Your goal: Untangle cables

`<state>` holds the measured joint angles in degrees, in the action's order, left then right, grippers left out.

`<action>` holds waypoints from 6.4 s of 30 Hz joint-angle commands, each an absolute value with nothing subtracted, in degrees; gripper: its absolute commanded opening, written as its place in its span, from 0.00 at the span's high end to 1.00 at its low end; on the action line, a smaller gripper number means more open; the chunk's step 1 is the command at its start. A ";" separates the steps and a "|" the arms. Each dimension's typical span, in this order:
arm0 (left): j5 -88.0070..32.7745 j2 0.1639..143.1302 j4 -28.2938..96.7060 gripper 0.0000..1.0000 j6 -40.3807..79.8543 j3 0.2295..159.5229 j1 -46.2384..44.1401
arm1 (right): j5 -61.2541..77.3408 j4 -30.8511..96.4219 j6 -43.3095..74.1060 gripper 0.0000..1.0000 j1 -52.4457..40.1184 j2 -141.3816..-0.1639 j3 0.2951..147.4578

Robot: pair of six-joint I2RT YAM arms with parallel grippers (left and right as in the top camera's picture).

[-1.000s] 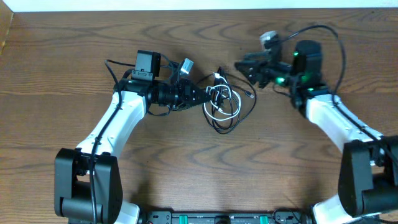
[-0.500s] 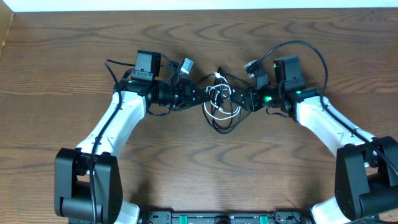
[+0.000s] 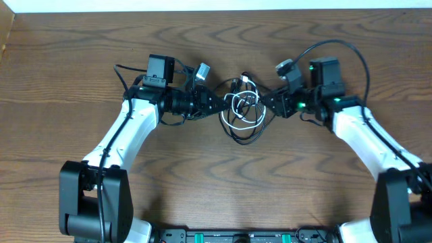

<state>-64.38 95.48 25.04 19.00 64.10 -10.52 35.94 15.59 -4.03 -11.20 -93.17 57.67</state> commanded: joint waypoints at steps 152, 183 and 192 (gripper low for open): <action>-53.34 95.48 21.26 0.19 38.94 63.96 -8.71 | -30.09 26.87 14.76 0.99 -2.68 -76.73 54.61; -4.84 95.48 26.39 0.18 36.62 63.96 -8.69 | -4.71 27.66 15.84 0.01 -0.43 -83.92 54.63; -4.86 95.48 26.57 0.18 36.62 63.96 -8.69 | -4.73 27.68 15.84 0.01 -0.43 -83.92 54.63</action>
